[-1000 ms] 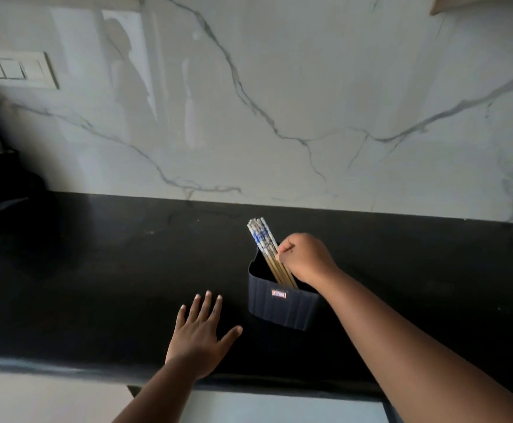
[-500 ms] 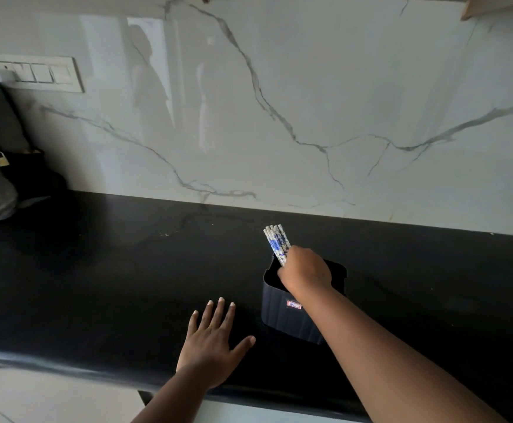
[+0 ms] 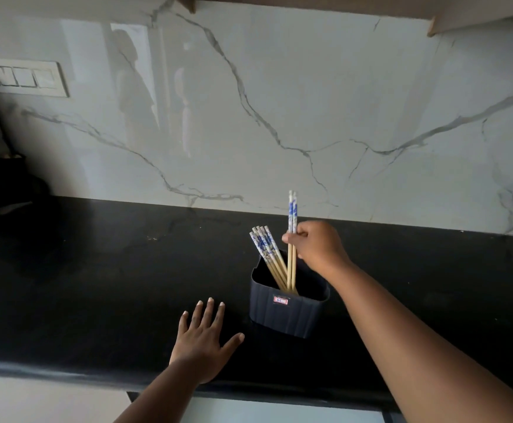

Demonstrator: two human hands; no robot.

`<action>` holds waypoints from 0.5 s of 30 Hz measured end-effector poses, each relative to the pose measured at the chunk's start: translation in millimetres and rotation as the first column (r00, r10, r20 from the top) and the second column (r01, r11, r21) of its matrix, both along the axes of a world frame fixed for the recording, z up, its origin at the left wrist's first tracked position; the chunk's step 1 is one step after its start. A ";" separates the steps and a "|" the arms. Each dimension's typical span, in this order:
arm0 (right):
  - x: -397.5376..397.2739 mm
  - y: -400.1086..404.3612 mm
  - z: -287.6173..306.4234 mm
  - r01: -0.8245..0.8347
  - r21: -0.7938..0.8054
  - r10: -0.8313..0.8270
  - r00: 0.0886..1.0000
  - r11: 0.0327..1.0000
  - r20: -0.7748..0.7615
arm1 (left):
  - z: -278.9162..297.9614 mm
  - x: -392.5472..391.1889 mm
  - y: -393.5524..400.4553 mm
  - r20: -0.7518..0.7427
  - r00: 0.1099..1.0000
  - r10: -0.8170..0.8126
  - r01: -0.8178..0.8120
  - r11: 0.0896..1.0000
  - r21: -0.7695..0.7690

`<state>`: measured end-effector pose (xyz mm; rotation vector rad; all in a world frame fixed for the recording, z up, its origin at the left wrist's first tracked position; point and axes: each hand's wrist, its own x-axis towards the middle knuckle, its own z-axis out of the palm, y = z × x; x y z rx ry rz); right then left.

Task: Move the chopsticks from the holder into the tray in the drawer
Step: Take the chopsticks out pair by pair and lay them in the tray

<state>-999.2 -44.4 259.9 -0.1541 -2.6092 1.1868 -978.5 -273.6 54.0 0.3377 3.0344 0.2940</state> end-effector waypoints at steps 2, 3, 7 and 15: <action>8.2 7.4 23.0 0.005 -0.169 -0.019 0.997 0.986 -0.080 | 7.5 -1.3 1.2 0.095 0.995 -0.008 0.010 1.000 -0.020; 12.6 10.5 34.9 0.014 -0.266 -0.042 0.994 0.964 -0.102 | 14.8 -2.4 2.2 0.135 0.991 -0.007 0.011 1.000 -0.026; 31.8 15.8 69.9 0.025 -0.672 -0.037 0.999 0.740 -0.004 | 66.4 -9.6 3.8 -0.092 0.996 -0.008 0.017 0.995 0.097; 57.1 -10.0 53.3 0.105 -0.795 0.164 0.955 0.597 0.249 | 195.8 21.4 10.1 -0.762 0.558 -0.327 0.662 0.729 0.172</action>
